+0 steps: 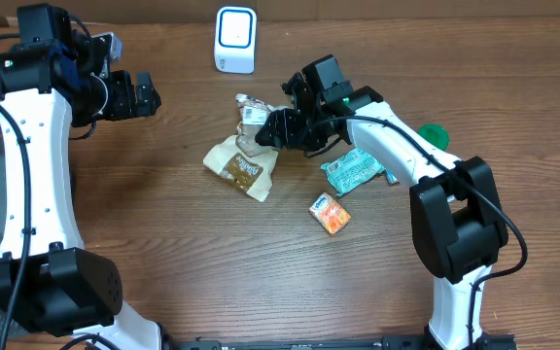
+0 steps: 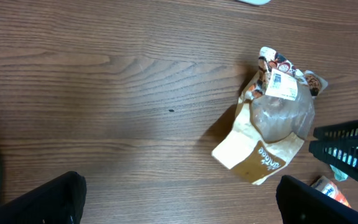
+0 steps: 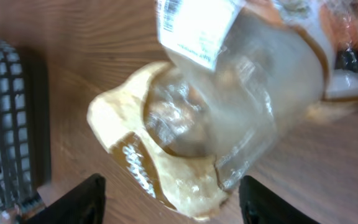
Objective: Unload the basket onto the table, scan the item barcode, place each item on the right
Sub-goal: 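Grasp the snack bag with the right gripper and lift it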
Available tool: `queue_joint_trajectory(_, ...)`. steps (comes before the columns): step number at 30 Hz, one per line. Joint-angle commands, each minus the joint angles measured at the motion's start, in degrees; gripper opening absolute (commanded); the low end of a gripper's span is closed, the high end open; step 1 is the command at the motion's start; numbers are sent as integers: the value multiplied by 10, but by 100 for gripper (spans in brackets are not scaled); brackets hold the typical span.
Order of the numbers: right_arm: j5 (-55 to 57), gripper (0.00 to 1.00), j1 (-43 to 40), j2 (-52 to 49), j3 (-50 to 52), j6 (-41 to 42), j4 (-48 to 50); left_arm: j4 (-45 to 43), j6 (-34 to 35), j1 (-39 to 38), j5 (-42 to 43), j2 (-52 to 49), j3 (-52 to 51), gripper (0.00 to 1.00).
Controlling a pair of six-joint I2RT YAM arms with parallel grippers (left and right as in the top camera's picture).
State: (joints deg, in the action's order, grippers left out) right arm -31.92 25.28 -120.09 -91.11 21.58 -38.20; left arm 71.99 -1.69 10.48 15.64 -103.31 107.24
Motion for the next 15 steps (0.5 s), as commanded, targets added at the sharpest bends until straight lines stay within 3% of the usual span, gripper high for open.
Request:
queue_joint_trajectory(1, 25, 68, -7, 2, 5, 78, -5, -1, -9, -4, 5, -5, 2, 100)
queue_joint_trajectory(8, 25, 68, 4, 1, 63, 234, 25, -1, -9, -4, 5, -5, 2, 99)
queue_joint_trajectory(15, 76, 63, 56, -5, 141, 286, 196, -1, -9, -4, 5, -5, 2, 99)
